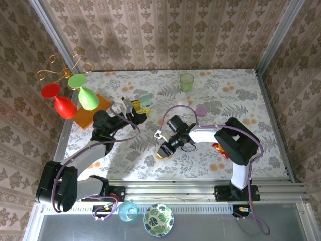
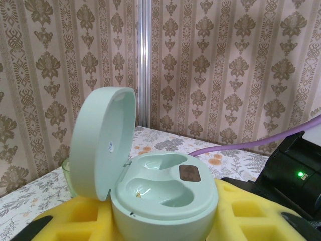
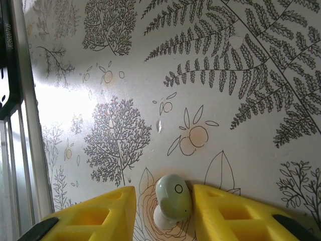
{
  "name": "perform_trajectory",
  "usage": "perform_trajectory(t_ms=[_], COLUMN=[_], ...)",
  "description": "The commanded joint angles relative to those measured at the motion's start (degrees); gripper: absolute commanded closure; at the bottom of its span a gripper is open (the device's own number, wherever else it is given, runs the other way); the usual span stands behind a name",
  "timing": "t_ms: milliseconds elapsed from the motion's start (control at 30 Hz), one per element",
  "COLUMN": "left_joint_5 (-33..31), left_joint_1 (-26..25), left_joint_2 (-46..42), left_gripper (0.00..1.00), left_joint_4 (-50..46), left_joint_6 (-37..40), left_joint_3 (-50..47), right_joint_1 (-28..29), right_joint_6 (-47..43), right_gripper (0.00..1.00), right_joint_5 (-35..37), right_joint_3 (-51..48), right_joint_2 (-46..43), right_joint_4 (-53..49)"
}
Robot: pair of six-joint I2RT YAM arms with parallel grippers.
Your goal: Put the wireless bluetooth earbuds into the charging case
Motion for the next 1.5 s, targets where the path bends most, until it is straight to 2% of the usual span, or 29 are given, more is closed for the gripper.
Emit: perform_trajectory(t_ms=[0,233,267,300,567,633,767,933,1033,1300,1467], left_joint_5=[0.6,0.5,0.5,0.5,0.5,0.4,0.0,0.2,0.6,1.1,1.0], left_joint_1=[0.3,0.3,0.3,0.3,0.3,0.3,0.3,0.3,0.3,0.3,0.3], left_joint_2=[0.2,0.2,0.3,0.3,0.6,0.6,0.7,1.1,1.5,1.4,1.4], left_gripper=[0.82,0.82,0.82,0.82,0.82,0.82,0.82,0.82,0.82,0.82,0.82], left_joint_4=[2.1,1.9,1.9,1.9,1.9,2.0,2.1,3.1,4.5,4.4,4.4], left_joint_6=[0.7,1.0,0.9,0.9,1.1,1.1,1.2,0.9,0.1,0.1,0.0], left_joint_3=[-0.2,-0.3,-0.3,-0.2,0.0,0.0,-0.1,-0.2,-0.3,-0.4,-0.7], right_joint_1=[1.0,1.4,1.4,1.4,1.5,1.5,1.4,1.4,1.4,3.4,3.9], right_joint_6=[-1.3,-2.2,-2.2,-2.0,2.4,6.8,13.8,23.4,29.0,40.3,45.4], right_gripper=[0.67,0.72,0.74,0.80,0.81,0.78,0.78,0.79,0.79,0.81,0.82], right_joint_5=[1.6,3.2,3.4,3.6,7.8,13.3,26.5,47.0,56.4,72.8,75.6], right_joint_3=[2.0,1.9,1.8,1.7,0.0,-2.1,-7.7,-8.9,-8.8,0.2,4.7], right_joint_2=[1.4,1.7,1.7,1.5,-3.0,-6.1,-13.8,-21.0,-23.4,-19.9,-17.5], right_joint_4=[-2.8,-4.2,-4.2,-4.2,-1.5,2.1,7.4,1.3,-2.8,-19.1,-24.9])
